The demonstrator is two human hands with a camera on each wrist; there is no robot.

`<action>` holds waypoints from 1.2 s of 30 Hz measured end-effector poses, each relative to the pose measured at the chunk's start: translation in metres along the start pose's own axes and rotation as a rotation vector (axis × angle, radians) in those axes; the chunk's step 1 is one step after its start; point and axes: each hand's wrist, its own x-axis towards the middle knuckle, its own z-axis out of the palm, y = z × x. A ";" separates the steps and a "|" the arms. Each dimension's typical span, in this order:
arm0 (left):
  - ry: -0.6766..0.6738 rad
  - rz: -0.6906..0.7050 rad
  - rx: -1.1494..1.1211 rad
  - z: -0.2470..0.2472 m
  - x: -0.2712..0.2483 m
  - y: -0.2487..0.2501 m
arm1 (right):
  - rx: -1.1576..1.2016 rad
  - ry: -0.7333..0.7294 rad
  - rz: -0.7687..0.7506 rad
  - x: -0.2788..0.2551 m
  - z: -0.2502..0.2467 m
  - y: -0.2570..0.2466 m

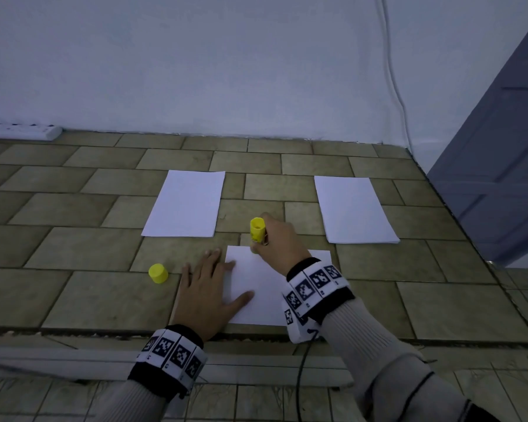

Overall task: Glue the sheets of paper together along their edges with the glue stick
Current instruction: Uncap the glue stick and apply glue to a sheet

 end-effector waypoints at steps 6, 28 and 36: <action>0.017 0.004 -0.013 0.001 -0.001 -0.001 | -0.056 0.080 0.075 -0.024 -0.036 0.043; 0.022 0.007 0.060 0.004 -0.001 0.004 | 0.185 -0.018 -0.102 -0.045 0.009 -0.014; -0.003 0.021 0.081 0.009 -0.002 -0.002 | -0.006 -0.086 -0.135 -0.037 0.028 -0.021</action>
